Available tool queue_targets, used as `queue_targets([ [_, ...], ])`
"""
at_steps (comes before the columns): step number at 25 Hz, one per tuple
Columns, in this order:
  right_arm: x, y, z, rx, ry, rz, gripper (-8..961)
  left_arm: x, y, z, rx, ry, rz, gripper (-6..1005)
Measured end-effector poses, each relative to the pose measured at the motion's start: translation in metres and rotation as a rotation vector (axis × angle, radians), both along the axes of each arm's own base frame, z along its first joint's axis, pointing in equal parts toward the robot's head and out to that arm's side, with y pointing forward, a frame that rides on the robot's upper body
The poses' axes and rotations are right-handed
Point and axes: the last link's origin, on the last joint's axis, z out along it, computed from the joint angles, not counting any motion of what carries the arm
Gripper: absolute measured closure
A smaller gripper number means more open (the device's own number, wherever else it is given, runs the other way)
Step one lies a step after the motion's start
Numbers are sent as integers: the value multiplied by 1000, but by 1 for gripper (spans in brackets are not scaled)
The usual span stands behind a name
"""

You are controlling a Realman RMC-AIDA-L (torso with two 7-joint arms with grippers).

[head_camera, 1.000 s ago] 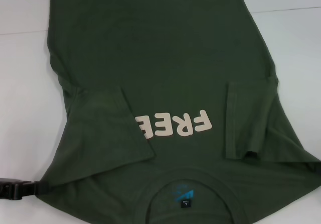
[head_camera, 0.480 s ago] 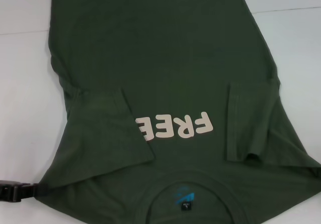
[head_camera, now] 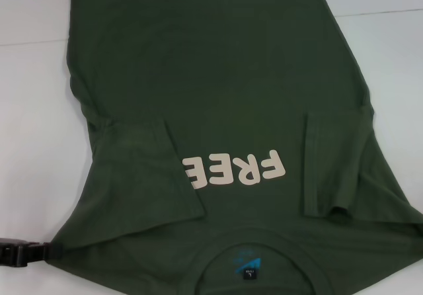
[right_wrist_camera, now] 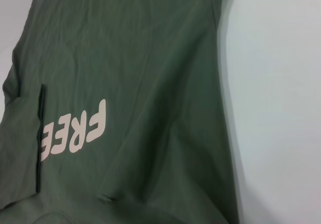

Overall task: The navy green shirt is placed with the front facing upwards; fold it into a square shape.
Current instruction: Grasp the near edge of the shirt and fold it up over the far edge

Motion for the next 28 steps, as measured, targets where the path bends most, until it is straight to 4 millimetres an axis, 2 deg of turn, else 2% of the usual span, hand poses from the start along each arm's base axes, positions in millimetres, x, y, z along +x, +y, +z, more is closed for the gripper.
queue_targets([
  [28, -7, 15, -4, 5, -1, 41, 951, 1, 0, 1, 1, -9, 0, 937],
])
